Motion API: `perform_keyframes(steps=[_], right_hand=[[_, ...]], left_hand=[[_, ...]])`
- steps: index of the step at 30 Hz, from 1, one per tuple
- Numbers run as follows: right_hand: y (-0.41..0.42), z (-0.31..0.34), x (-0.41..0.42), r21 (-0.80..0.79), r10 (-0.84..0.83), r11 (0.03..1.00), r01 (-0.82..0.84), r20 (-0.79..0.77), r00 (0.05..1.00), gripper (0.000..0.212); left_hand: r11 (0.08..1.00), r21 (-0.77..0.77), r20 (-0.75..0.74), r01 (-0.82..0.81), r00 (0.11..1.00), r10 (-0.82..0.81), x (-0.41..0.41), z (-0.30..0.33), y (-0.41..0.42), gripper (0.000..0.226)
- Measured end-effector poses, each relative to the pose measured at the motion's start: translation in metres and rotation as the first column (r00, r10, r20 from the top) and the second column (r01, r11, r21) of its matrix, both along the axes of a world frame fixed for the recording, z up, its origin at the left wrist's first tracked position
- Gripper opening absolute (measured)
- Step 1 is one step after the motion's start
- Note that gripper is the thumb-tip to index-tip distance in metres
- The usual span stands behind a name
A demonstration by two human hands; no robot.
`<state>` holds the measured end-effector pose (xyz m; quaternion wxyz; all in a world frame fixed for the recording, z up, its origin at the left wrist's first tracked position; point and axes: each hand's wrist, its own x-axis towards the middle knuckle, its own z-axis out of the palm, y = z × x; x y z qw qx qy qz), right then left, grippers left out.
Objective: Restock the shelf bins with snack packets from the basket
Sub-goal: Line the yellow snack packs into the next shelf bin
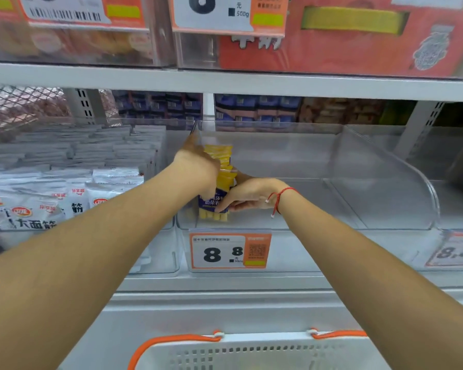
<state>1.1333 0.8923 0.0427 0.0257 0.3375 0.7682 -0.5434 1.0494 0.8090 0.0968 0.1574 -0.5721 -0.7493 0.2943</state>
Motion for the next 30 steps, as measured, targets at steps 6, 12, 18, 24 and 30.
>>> perform_keyframes(steps=[6, 12, 18, 24, 30], right_hand=[[-0.002, 0.004, 0.009, -0.062, -0.094, 0.994, 0.086, -0.125, 0.988, 0.022], [0.002, 0.003, 0.012, 0.146, -0.135, 0.979, 0.14, -0.044, 0.99, 0.019], [-0.004, 0.008, 0.014, -0.004, -0.117, 0.993, 0.117, -0.03, 0.993, 0.019], [-0.024, 0.028, 0.048, 0.12, -0.033, 0.993, 0.021, 0.095, 0.995, 0.036], [-0.062, 0.049, 0.086, 0.489, -0.099, 0.867, 0.096, -0.02, 0.995, 0.031]], left_hand=[[0.997, 0.081, 0.119, 0.007, 0.993, -0.017, -0.002, 0.002, 0.001, 0.044], [0.977, 0.209, 0.171, 0.042, 0.982, -0.078, -0.002, 0.004, 0.0, 0.033], [0.981, 0.191, 0.175, 0.034, 0.982, -0.068, 0.0, 0.006, 0.0, 0.024], [0.986, 0.16, 0.152, 0.055, 0.985, -0.08, 0.016, 0.011, -0.022, 0.017], [0.969, 0.236, 0.153, 0.068, 0.983, -0.106, 0.036, 0.027, -0.068, 0.024]])
